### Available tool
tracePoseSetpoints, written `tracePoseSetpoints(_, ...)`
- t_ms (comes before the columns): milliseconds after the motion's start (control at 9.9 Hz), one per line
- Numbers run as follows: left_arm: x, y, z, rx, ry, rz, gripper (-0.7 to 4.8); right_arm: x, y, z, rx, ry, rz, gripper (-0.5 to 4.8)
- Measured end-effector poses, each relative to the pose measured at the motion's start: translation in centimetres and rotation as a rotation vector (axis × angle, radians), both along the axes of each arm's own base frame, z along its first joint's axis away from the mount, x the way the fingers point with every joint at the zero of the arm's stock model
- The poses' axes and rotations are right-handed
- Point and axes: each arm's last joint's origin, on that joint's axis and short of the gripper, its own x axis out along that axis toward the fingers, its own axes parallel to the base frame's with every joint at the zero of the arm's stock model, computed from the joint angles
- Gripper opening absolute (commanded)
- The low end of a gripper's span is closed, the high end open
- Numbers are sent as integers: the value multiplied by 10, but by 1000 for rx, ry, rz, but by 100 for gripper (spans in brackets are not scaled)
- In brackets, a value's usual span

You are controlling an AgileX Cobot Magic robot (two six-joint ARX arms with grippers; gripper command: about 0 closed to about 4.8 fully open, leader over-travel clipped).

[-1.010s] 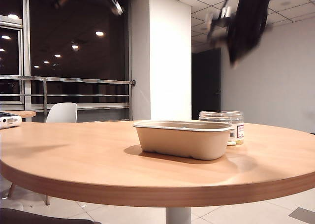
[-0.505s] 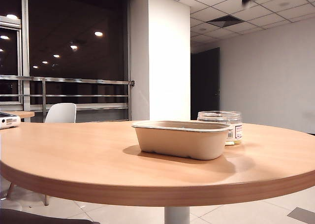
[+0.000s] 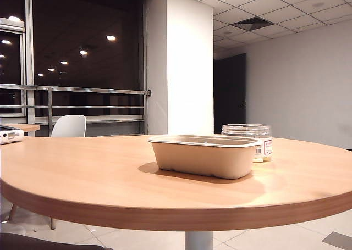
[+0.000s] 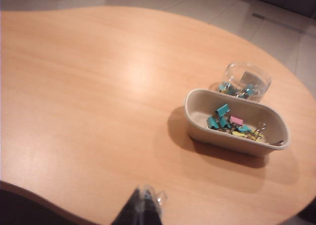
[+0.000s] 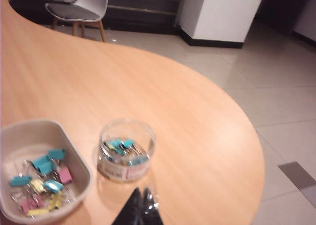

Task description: Pick up the box filled with clips, pour some clips from it into the rectangular paper box, and then put the clip box back on the table.

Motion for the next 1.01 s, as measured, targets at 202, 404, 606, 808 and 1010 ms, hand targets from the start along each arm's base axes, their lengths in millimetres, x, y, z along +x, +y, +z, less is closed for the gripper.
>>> tracePoseSetpoints(202, 19, -10, -54, 17, -138, -56, -6, -36, -11, -21, 1, -12, -24, 0)
tracePoseSetpoints(404, 21, -11, -62, -60, -129, -49, -6, -42, -12, -21, 5, -26, -24, 0)
tracePoseSetpoints(606, 17, -6, -56, -39, -209, 15, -6, -50, -14, -19, 17, -72, -24, 0)
tracePoseSetpoints(808, 15, 15, -85, 0, -179, 146, -6, -52, -15, -18, 22, -86, -25, 0)
tracePoseSetpoints(1010, 18, 26, -95, 83, -157, 278, -4, -52, -15, -18, 22, -86, -25, 0)
